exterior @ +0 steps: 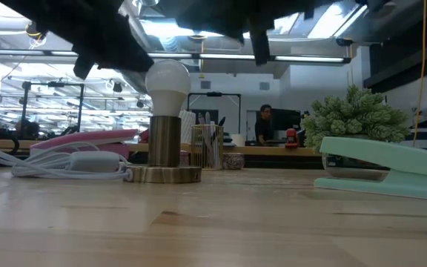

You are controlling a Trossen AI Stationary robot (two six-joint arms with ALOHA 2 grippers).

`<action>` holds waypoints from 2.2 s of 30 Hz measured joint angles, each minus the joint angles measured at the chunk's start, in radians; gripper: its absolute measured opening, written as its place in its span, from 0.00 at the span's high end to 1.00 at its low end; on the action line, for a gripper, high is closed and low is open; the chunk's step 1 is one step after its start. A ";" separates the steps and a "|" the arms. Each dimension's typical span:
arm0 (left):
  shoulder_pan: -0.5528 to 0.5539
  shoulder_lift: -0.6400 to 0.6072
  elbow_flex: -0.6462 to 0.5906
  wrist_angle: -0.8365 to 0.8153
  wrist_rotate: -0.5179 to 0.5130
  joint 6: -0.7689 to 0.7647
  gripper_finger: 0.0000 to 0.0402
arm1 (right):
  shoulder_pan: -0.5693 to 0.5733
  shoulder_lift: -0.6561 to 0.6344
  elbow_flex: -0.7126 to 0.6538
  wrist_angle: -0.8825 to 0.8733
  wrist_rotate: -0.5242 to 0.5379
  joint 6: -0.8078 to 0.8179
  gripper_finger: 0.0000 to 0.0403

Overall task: Screw lightbulb
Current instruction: Remove the lightbulb from the lamp

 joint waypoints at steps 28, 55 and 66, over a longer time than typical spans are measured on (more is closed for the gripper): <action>-0.020 -0.002 -0.002 -0.031 0.227 -0.045 1.00 | -0.080 0.072 -0.001 -0.082 0.103 0.055 0.96; -0.055 -0.065 0.000 0.125 0.118 0.136 1.00 | -0.055 -0.015 0.000 -0.063 0.072 0.051 0.96; 0.025 -0.100 0.000 -0.013 0.002 0.163 1.00 | -0.036 0.027 0.001 0.001 0.072 0.052 0.96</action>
